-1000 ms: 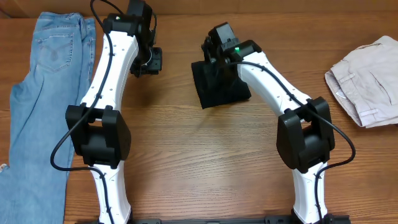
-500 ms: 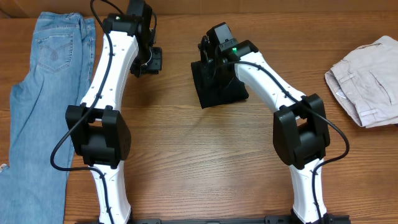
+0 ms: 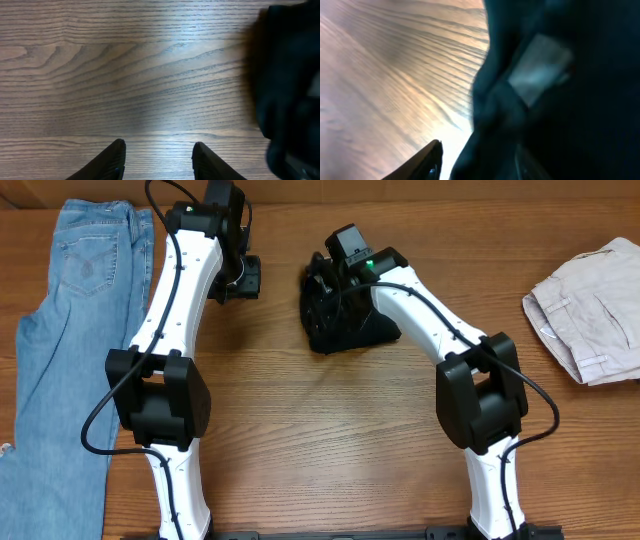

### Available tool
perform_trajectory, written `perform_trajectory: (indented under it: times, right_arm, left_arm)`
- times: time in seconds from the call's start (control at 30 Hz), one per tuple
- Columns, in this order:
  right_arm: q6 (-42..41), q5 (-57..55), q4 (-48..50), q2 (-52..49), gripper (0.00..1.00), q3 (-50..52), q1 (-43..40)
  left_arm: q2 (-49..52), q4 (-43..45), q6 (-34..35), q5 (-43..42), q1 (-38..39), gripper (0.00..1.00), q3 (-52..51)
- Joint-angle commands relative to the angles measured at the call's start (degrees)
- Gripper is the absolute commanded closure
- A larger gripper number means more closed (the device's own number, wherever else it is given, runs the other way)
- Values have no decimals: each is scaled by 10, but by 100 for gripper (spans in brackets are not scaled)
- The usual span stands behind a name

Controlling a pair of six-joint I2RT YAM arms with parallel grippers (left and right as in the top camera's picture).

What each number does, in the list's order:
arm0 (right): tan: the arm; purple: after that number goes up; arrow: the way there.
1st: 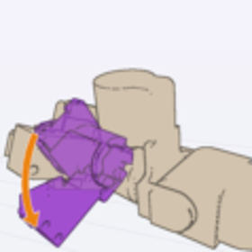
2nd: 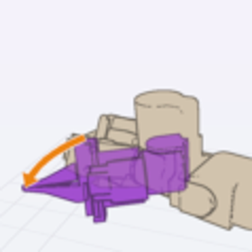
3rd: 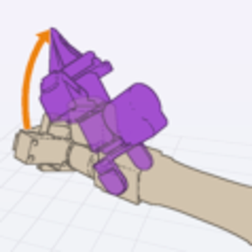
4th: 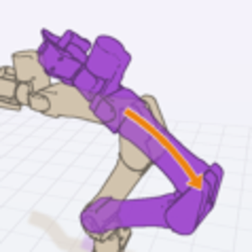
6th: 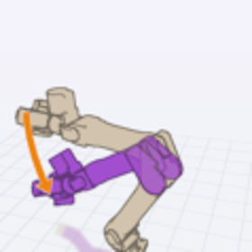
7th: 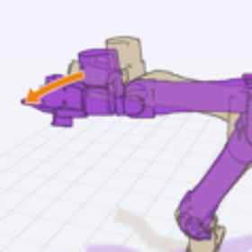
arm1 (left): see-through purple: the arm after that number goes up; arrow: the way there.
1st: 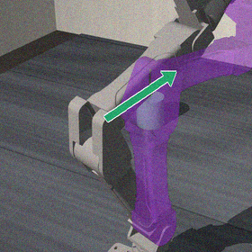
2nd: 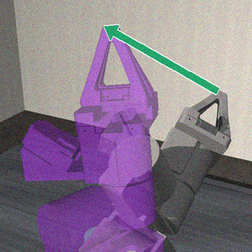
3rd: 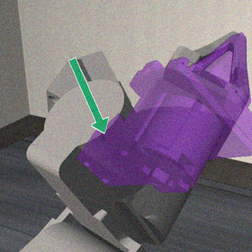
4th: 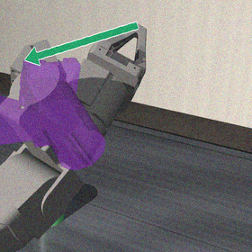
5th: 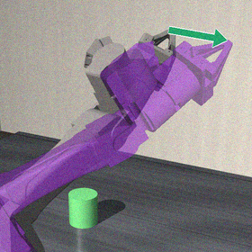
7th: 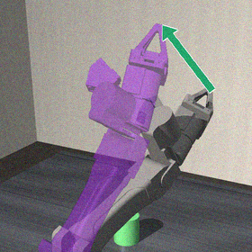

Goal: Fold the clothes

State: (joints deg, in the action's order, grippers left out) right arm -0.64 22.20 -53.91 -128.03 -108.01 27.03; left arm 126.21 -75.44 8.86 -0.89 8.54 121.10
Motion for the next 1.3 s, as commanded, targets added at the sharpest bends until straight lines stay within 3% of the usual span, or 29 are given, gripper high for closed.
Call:
perform_trajectory:
  times: [0.0,0.13,0.27,0.47,0.6,0.73,1.03,1.13,1.27]
  right_arm:
    - [13,4,2,94,46,-31,-15]
    - [-5,-70,-14,148,44,-31,-39]
    - [-9,-67,-57,163,46,-31,-68]
    - [-8,11,-84,151,53,1,-103]
    - [41,36,-82,138,38,40,-107]
    - [131,94,-76,115,39,54,-106]
    - [144,139,-12,26,39,56,-114]
    - [131,96,22,-14,39,56,-127]
    - [7,-70,77,-71,39,56,-154]
  left_arm:
    - [-9,2,-1,-6,-3,53,-3]
    - [-9,21,-40,-55,-1,55,-3]
    - [-9,69,-68,-134,10,54,-3]
    - [-9,110,-65,-116,31,55,-3]
    - [-9,97,-59,-106,33,55,-3]
    - [-9,94,-49,-106,33,55,-3]
    - [-9,83,-50,-105,33,55,-3]
    - [-9,79,-50,-105,33,55,-3]
    - [-9,68,-50,-105,34,56,-3]
